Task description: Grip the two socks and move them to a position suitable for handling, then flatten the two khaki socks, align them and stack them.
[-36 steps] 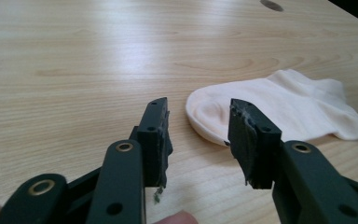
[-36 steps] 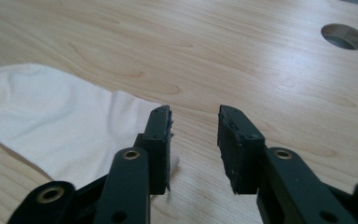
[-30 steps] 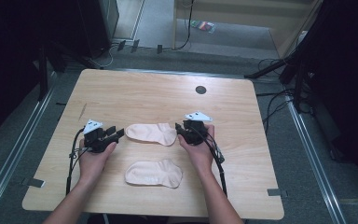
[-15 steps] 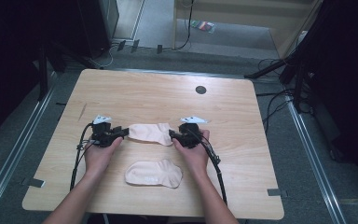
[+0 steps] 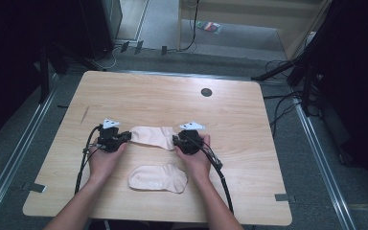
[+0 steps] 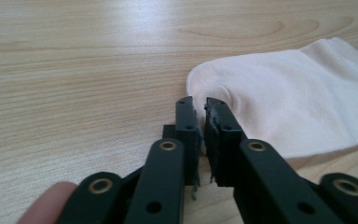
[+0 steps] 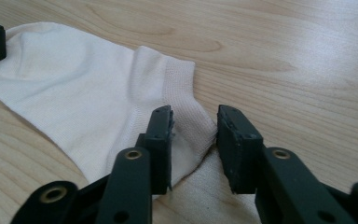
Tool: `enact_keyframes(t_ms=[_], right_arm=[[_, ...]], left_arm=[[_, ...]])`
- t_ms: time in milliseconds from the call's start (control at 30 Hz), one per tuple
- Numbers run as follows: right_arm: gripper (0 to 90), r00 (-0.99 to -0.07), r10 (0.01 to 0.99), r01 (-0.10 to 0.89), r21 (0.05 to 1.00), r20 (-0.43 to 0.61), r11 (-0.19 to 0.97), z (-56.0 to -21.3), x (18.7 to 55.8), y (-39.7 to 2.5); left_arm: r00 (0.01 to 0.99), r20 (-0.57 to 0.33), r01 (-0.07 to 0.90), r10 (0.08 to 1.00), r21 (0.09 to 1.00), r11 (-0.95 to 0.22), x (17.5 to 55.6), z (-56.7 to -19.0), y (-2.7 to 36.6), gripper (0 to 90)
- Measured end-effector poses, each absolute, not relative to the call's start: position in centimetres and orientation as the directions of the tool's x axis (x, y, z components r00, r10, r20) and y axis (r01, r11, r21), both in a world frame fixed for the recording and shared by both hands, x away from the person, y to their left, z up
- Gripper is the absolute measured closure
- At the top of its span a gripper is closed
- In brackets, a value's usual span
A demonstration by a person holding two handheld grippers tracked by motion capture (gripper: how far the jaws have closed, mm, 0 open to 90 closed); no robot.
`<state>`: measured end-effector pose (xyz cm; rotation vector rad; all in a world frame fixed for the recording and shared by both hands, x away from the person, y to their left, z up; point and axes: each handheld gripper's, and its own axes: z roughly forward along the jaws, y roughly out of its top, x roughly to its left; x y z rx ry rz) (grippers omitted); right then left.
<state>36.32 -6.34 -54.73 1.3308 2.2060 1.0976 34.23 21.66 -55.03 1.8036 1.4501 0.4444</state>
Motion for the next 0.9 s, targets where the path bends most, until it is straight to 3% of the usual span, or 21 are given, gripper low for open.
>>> enact_keyframes(t_ms=[300,900], right_arm=[[87.8,-0.519,0.852,0.573,0.770,0.076,0.281,-54.9,35.8,-6.3],[89.1,-0.514,0.851,0.555,0.799,0.109,0.232,-52.6,35.1,-7.3]], left_arm=[[0.310,-0.186,0.671,0.932,0.738,-0.076,34.0,-55.0,21.9,90.0],[0.334,-0.181,0.623,0.925,0.778,-0.073,32.9,-53.2,22.2,90.0]])
